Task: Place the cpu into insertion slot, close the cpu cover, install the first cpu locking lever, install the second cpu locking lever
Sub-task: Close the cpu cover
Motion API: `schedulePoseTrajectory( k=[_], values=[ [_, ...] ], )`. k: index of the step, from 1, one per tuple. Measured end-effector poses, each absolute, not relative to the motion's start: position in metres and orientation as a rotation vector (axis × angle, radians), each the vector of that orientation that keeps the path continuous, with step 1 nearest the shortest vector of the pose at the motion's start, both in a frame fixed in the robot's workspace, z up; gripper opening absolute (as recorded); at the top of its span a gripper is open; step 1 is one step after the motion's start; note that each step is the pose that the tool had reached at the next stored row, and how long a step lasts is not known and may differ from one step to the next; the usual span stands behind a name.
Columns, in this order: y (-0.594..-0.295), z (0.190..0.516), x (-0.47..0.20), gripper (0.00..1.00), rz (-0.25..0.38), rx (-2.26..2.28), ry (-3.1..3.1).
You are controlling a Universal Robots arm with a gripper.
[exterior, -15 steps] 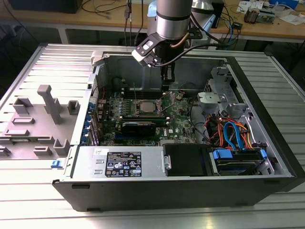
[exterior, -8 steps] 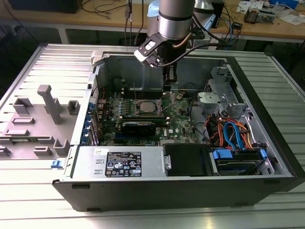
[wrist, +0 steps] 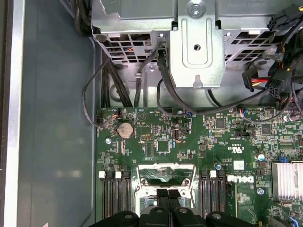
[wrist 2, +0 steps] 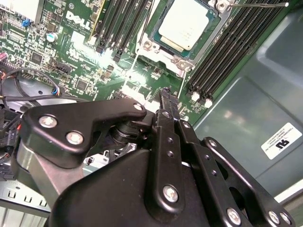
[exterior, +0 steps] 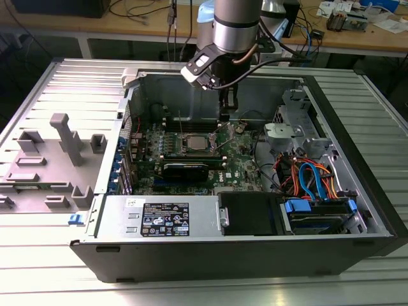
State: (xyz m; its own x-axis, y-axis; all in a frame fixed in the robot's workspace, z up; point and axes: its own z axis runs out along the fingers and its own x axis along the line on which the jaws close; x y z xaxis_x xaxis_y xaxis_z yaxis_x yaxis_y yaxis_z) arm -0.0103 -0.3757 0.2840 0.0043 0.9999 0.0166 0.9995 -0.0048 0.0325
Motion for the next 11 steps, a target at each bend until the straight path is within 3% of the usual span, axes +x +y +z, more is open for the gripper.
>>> schedulePoseTrajectory(
  k=[11],
  values=[
    [-0.3757,0.2840,-0.0086,0.11,0.054,2.218,2.208]
  ],
)
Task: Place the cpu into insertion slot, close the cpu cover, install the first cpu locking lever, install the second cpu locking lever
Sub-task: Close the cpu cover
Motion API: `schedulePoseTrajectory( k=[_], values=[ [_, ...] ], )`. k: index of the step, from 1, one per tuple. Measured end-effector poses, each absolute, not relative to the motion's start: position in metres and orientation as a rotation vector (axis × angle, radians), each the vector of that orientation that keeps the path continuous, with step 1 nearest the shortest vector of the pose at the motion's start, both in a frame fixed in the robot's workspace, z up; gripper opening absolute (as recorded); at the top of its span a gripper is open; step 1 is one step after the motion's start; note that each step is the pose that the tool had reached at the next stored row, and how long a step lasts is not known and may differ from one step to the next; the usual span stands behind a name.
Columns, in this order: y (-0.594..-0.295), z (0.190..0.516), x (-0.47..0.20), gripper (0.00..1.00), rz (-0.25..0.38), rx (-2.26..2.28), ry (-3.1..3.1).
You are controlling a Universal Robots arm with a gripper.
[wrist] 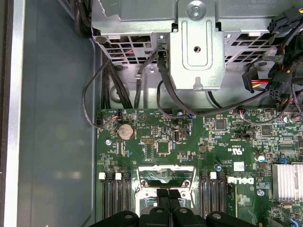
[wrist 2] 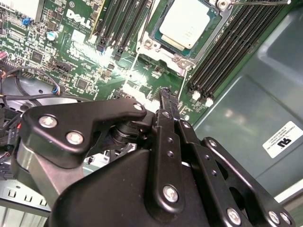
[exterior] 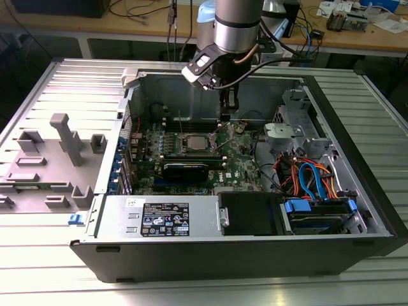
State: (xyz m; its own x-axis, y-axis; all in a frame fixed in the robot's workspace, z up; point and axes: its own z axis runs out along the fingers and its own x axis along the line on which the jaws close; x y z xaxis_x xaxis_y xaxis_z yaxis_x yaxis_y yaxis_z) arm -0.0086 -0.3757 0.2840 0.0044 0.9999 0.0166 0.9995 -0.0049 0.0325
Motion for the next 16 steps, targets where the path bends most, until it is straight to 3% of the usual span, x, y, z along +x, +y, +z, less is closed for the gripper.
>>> schedulePoseTrajectory(
  k=[16],
  values=[
    [-0.3757,0.2839,-0.0062,0.11,0.054,2.218,2.208]
  ],
)
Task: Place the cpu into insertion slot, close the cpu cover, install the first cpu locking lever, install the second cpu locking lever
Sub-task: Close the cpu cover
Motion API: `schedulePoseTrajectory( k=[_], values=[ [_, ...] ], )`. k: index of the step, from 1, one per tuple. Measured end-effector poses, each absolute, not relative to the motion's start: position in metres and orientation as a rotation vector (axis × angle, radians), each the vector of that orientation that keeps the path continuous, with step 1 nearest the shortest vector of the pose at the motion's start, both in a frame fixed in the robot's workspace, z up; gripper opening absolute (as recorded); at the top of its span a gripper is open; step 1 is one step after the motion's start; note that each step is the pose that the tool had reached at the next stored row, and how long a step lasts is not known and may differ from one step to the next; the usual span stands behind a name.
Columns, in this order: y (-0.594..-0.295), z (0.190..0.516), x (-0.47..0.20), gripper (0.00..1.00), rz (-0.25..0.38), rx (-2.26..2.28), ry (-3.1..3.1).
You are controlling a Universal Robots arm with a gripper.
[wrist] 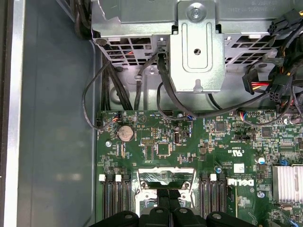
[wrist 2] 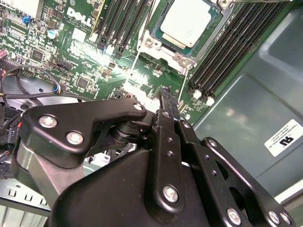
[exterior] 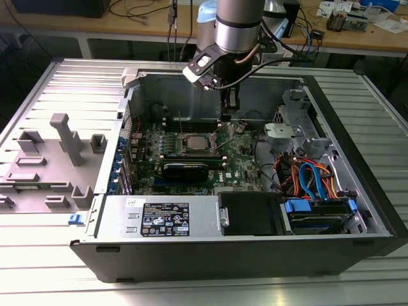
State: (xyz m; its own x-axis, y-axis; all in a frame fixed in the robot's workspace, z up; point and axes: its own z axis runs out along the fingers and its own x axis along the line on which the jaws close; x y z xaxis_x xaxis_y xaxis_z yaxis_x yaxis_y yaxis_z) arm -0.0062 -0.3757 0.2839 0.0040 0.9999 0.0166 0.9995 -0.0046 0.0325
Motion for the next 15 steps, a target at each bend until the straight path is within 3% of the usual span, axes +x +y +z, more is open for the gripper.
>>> schedulePoseTrajectory(
  k=[15],
  values=[
    [-0.376,0.283,0.007,0.11,0.055,2.218,2.208]
  ],
)
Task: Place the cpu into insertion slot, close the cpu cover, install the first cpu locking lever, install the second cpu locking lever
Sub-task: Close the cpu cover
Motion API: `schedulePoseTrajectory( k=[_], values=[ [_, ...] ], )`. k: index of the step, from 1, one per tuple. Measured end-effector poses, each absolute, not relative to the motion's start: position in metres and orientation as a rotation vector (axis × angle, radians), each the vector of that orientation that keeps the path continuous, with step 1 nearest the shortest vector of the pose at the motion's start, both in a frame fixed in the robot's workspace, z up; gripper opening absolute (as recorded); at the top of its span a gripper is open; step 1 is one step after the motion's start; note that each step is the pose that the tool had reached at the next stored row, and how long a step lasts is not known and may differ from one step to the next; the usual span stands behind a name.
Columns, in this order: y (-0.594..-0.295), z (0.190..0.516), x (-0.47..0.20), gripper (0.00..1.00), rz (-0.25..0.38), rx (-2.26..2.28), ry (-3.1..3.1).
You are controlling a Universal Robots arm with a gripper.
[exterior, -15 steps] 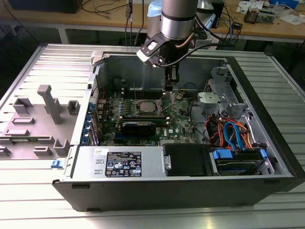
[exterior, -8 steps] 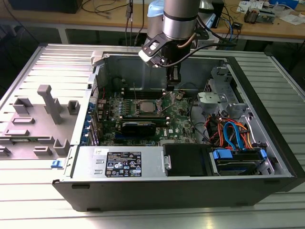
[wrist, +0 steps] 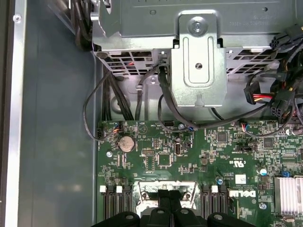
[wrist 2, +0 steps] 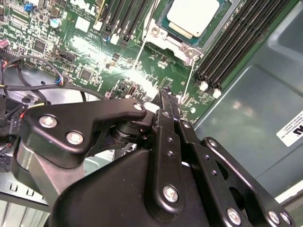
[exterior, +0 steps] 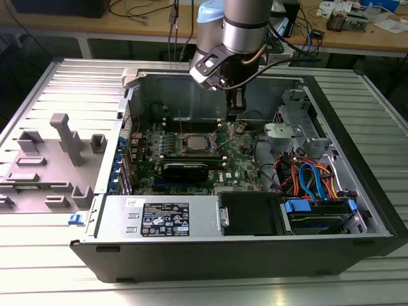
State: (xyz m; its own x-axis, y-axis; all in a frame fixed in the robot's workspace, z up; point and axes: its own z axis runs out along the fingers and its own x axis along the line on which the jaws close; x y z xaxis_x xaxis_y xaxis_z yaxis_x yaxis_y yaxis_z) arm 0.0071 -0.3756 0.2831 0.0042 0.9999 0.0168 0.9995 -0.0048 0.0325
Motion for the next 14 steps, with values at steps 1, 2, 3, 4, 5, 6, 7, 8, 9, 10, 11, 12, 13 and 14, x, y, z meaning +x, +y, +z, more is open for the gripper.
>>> schedulePoseTrajectory(
  k=[1,2,3,4,5,6,7,8,9,10,11,12,13,14],
  values=[
    [-0.376,0.282,0.008,0.11,0.055,2.218,2.208],
    [-0.376,0.282,0.008,0.11,0.054,2.218,2.208],
    [-0.376,0.280,0.009,0.11,0.054,2.218,2.208],
    [-0.376,0.277,0.013,0.11,0.054,2.218,2.208],
    [-0.376,0.275,0.014,0.11,0.054,2.216,2.210],
    [-0.376,0.273,0.014,0.11,0.054,2.215,2.211],
    [-0.376,0.270,0.017,0.11,0.053,2.214,2.212],
    [-0.376,0.269,0.019,0.11,0.051,2.212,2.216],
    [-0.375,0.268,0.021,0.11,0.047,2.211,2.220],
    [-0.375,0.267,0.023,0.11,0.044,2.210,2.225],
    [-0.375,0.266,0.024,0.11,0.043,2.208,2.227],
    [-0.375,0.265,0.025,0.11,0.043,2.207,2.229],
    [-0.374,0.264,0.027,0.11,0.042,2.205,2.232],
    [-0.374,0.264,0.028,0.11,0.042,2.203,2.234]
  ],
)
